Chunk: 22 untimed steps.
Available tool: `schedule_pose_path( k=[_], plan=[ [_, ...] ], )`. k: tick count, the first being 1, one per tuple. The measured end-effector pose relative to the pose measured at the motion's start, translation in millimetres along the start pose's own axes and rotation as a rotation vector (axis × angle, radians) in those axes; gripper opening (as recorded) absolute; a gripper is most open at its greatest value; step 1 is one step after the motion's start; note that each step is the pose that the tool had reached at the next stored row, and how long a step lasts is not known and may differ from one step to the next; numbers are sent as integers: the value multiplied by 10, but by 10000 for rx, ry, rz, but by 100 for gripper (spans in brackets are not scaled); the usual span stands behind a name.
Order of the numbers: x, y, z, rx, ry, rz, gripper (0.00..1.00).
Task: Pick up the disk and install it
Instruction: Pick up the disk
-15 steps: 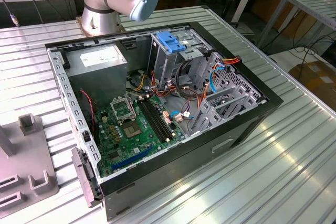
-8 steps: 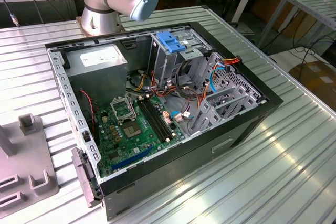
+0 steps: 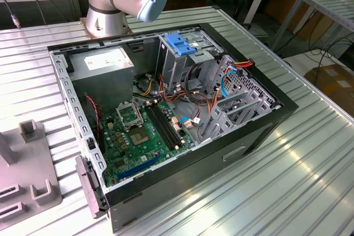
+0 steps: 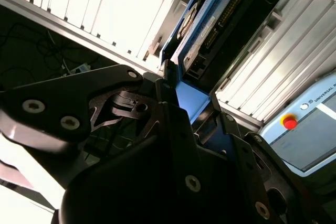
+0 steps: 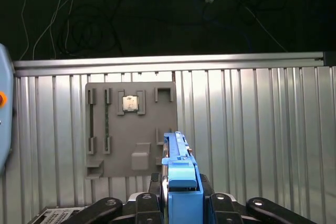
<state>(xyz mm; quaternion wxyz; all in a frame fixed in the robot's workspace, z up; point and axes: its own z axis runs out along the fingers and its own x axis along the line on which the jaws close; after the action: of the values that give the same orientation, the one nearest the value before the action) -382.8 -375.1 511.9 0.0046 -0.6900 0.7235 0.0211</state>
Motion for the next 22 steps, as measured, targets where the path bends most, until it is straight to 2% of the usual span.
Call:
schedule_pose_path(
  k=[22],
  plan=[
    [-15,-315,-7,0,0,0,37]
  ],
)
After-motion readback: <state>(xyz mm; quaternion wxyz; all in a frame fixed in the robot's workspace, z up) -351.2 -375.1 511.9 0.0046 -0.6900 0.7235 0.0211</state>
